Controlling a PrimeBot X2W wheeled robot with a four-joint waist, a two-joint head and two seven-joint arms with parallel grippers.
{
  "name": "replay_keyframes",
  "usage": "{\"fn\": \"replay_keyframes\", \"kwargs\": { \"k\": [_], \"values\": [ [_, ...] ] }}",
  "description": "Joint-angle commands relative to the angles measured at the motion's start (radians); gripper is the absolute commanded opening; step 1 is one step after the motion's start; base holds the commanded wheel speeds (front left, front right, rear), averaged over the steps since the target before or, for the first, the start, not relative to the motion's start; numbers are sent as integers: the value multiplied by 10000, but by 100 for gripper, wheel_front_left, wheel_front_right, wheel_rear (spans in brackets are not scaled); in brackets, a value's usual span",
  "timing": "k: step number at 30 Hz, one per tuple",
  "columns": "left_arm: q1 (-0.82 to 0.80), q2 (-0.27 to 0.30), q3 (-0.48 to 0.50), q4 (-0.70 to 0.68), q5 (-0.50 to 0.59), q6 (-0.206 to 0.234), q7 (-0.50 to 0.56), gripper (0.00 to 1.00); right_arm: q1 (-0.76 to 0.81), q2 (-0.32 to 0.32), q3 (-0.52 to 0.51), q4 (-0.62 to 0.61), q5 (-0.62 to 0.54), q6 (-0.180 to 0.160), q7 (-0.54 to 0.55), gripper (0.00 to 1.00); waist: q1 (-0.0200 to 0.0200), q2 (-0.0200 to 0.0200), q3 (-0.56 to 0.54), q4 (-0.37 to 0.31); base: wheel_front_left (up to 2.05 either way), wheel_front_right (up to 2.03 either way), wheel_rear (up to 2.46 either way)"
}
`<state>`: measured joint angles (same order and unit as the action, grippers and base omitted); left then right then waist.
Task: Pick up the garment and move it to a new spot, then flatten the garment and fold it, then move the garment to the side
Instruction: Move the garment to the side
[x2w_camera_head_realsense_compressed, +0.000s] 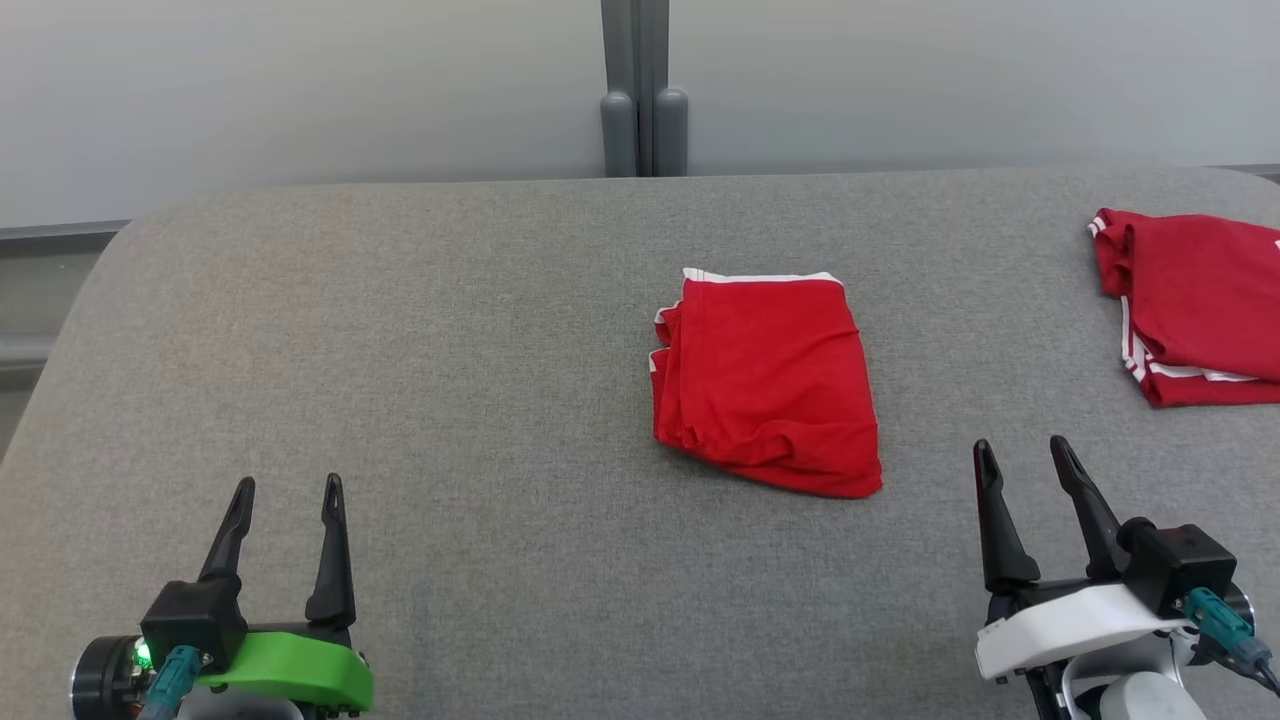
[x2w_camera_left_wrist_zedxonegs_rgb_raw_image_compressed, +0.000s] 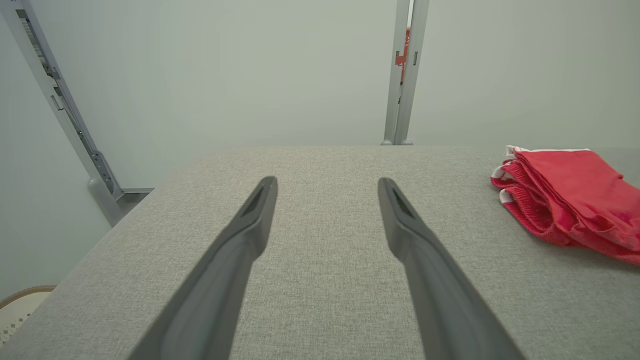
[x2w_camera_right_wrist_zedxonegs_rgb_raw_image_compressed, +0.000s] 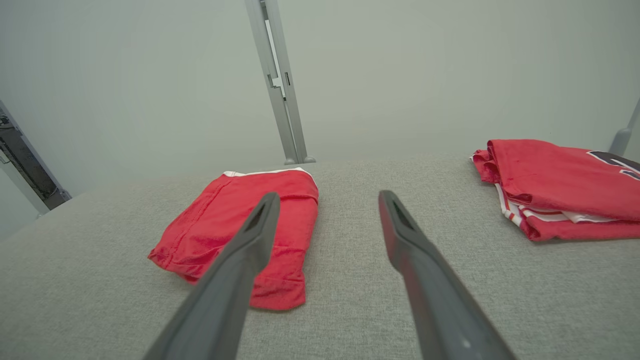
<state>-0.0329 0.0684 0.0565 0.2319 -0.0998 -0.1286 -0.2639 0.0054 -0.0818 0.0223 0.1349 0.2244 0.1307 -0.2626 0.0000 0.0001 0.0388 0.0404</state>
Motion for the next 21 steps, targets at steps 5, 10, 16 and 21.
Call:
{"fn": "replay_keyframes", "kwargs": {
  "k": [5,10,16,21],
  "values": [
    [-155,-1,-18,-1,81,-18,2,100,-434,-104,267,25,-47,-3,-28,100,0,-1,74,28,0,0,0],
    [-238,-29,-92,-27,75,-22,2,100,-1162,-355,583,247,-6,-3,-28,100,0,-1,217,84,0,0,0],
    [-444,-50,-260,-13,39,-24,2,100,-2480,-721,787,964,-45,-3,152,100,0,-1,536,285,0,0,0],
    [-628,-76,-365,40,-35,-26,2,100,-3446,-927,810,1682,-56,-3,233,100,0,-1,864,581,0,0,0]
  ]
}}
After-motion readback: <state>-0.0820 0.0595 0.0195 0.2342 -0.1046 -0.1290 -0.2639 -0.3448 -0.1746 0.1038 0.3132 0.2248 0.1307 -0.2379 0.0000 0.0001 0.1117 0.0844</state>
